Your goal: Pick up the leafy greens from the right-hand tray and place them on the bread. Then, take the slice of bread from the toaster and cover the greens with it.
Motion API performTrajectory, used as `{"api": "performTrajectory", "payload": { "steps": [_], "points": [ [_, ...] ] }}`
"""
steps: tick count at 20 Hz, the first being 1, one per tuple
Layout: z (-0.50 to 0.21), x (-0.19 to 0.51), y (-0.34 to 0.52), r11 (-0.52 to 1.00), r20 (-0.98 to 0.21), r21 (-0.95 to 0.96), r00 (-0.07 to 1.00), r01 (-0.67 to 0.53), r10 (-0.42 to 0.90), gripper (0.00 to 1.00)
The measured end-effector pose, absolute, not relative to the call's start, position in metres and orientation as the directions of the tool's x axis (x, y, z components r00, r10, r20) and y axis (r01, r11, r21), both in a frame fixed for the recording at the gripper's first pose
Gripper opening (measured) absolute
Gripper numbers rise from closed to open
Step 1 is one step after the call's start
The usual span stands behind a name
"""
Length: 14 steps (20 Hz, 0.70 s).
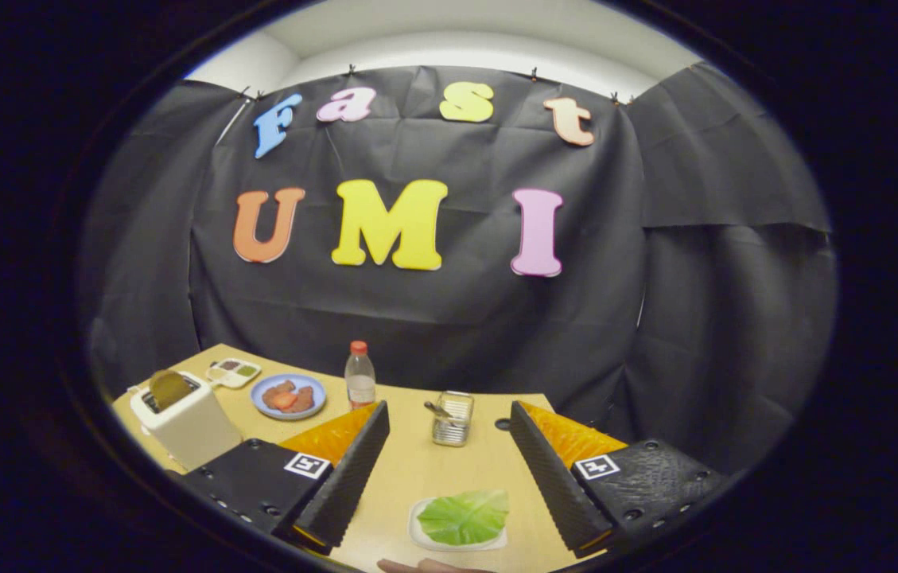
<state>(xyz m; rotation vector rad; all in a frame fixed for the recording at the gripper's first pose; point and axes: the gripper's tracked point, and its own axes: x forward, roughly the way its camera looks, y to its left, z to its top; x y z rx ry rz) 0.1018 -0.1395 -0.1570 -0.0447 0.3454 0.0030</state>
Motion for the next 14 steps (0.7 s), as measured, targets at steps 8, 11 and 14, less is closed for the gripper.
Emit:
{"api": "performTrajectory", "payload": {
  "steps": [8, 11, 14],
  "points": [
    [-0.291, 0.129, -0.199, 0.999, -0.58, -0.025, 0.813, 0.034, -0.043, 0.96],
    [-0.334, 0.13, -0.215, 0.998, -0.661, -0.024, 0.748, 0.061, -0.062, 0.96],
    [-0.369, 0.13, -0.223, 0.998, -0.729, -0.016, 0.683, 0.067, -0.058, 0.96]
  ]
}}
